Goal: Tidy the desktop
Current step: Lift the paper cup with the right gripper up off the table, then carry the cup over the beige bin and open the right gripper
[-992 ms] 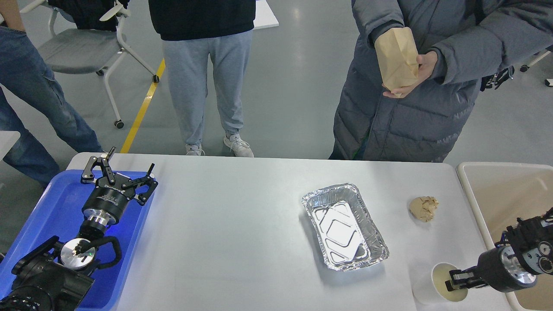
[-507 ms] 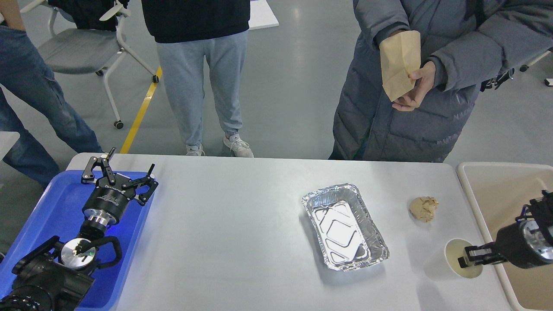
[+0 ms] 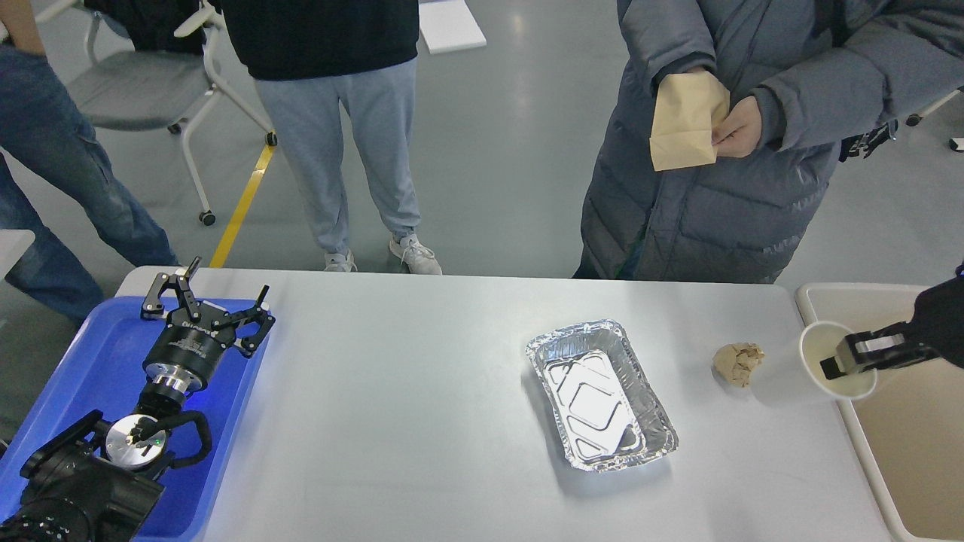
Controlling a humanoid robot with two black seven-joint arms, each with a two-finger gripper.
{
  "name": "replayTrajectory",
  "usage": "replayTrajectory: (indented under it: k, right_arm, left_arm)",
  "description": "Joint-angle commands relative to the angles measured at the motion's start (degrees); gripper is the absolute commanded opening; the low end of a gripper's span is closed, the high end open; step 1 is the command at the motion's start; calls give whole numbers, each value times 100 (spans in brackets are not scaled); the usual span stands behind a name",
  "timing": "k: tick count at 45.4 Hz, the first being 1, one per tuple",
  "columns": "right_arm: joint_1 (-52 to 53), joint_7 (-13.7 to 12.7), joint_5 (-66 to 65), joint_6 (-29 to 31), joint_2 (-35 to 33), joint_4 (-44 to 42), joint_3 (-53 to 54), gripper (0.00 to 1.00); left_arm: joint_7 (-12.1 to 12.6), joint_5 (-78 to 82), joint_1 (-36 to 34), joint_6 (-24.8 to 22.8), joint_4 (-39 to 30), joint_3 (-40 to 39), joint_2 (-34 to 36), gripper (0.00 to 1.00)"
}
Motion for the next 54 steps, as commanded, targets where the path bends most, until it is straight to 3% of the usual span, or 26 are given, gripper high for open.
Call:
replayTrajectory:
  k: [1, 15, 40, 54]
  right_arm:
    - [1334, -18, 234, 321, -108, 54, -68, 0]
    - [2477, -18, 410, 321, -134, -34, -111, 0]
    - [2741, -27, 348, 321, -125, -447, -251, 0]
    - [2636, -9, 67, 321, -20, -1870, -1227, 0]
  left_arm:
    - [0, 0, 5, 0, -7, 0, 3, 100]
    - [0, 0, 5, 0, 2, 0, 3, 100]
    - [0, 0, -4, 0, 2, 0, 3, 100]
    - [0, 0, 5, 0, 2, 0, -6, 100]
